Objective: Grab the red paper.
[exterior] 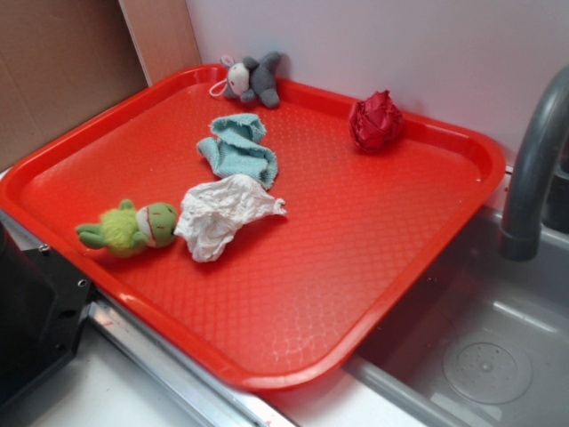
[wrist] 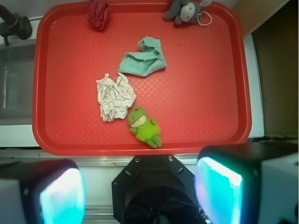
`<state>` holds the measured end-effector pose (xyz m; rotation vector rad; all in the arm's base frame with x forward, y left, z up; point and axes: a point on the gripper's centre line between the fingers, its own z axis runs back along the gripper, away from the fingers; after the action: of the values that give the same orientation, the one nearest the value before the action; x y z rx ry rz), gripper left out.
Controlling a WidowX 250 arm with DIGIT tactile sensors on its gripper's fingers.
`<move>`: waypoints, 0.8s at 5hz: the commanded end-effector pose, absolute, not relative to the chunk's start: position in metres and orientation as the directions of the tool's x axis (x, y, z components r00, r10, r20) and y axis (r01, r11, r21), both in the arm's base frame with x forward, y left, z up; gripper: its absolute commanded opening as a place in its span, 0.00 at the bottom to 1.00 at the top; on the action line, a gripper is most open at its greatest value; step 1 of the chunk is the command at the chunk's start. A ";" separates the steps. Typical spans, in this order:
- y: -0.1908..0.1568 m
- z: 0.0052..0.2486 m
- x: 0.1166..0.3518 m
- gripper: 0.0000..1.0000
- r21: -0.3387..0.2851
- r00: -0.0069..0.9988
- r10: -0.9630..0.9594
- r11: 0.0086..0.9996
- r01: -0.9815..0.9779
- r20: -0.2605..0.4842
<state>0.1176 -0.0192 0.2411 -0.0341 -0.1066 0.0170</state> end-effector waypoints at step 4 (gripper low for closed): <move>-0.009 0.177 0.246 1.00 0.012 0.944 -0.162 0.986 0.165 0.288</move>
<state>0.2366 -0.0087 0.1615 -0.0174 -0.2337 -0.1606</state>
